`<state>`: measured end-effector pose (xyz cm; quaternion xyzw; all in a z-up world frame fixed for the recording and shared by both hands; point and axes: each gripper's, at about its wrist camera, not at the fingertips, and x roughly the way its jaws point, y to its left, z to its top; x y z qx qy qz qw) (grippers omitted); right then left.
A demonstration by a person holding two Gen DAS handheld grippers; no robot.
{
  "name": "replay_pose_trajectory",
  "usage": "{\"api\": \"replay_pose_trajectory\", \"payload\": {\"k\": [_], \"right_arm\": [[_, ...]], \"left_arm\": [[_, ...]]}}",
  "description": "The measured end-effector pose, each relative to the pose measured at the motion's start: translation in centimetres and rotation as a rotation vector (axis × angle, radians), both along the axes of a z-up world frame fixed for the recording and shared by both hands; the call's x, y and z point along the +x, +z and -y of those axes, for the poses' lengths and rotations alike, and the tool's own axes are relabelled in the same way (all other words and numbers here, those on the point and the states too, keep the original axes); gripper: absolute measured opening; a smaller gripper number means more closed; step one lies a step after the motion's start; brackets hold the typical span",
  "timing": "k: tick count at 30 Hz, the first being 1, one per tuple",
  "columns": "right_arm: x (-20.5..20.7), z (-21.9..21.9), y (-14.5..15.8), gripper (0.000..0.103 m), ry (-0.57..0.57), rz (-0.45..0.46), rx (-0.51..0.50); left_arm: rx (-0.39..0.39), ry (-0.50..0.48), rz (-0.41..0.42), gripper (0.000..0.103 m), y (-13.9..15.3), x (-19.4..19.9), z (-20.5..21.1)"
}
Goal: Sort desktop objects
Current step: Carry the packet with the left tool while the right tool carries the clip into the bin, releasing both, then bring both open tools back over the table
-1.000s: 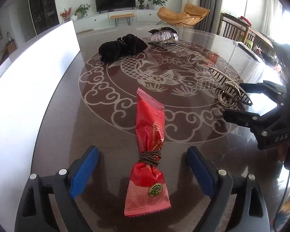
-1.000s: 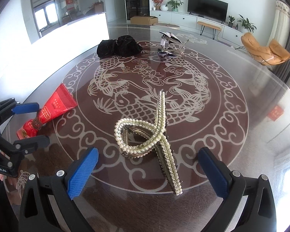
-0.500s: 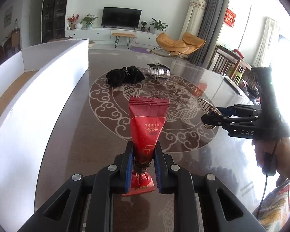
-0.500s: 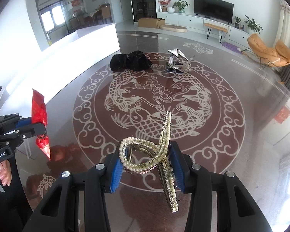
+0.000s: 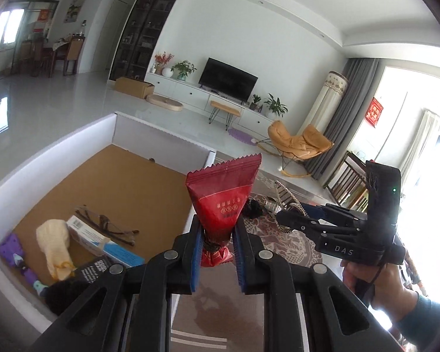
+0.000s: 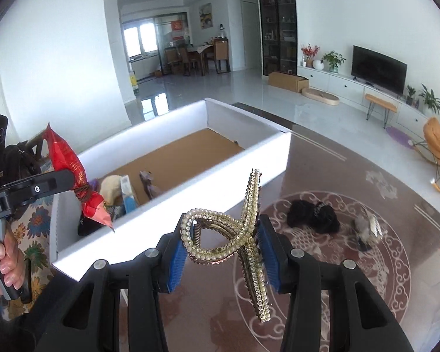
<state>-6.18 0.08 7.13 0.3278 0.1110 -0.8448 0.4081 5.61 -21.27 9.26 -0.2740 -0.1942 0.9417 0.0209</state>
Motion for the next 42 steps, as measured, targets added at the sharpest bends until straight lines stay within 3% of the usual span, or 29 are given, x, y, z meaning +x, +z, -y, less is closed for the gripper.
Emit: {"api": "replay_pose_trajectory", "payload": {"k": [3,6,10,13,15,16,18,20,25,27,30,36,42], "right_arm": [[0.3,5.7,1.4,0.046,0.077,0.014,-0.049],[0.7,11.7,1.4,0.046,0.146,0.038,-0.066],[0.0,18.9,-2.0,0.046,0.165,0.070,0.025],[-1.5,22.0,-5.8,0.050,0.139,0.141,0.124],[-2.1,21.9,-6.8,0.058,0.107,0.160,0.124],[-2.3,21.4,-6.6,0.065,0.094,0.159,0.098],[-2.4,19.4,-5.6,0.078,0.072,0.147,0.023],[-2.0,16.0,-4.2,0.089,0.043,0.105,-0.037],[-1.2,6.2,-4.2,0.094,-0.073,-0.009,-0.043],[-1.4,1.8,-5.9,0.094,-0.142,-0.013,-0.009],[-2.1,-4.8,-8.8,0.094,-0.256,0.013,0.066],[-3.0,-16.2,-12.8,0.094,-0.444,0.068,0.154],[-2.6,-20.1,-14.5,0.094,-0.516,0.103,0.170]], "left_arm": [[0.007,0.080,0.053,0.019,-0.1,0.3,4.8],[0.038,0.144,0.160,0.019,-2.4,-0.2,9.2],[0.025,0.200,0.334,0.019,-7.0,-1.9,12.8],[-0.010,0.250,0.453,0.025,-9.7,-2.6,13.4],[-0.016,0.258,0.435,0.033,-10.2,-2.0,12.9],[-0.035,0.256,0.398,0.036,-9.9,-1.4,12.3],[-0.079,0.281,0.356,0.069,-9.2,-0.5,11.1],[-0.115,0.298,0.279,0.079,-8.0,0.4,9.8],[-0.188,0.222,0.139,0.081,-5.1,1.3,4.0],[-0.208,0.176,0.091,0.095,-4.2,1.3,1.3],[-0.233,0.130,0.042,0.101,-3.4,0.4,-2.6],[-0.238,0.039,0.075,0.101,-4.0,-1.9,-7.6],[-0.260,0.004,0.088,0.101,-3.9,-2.6,-10.7]]}}
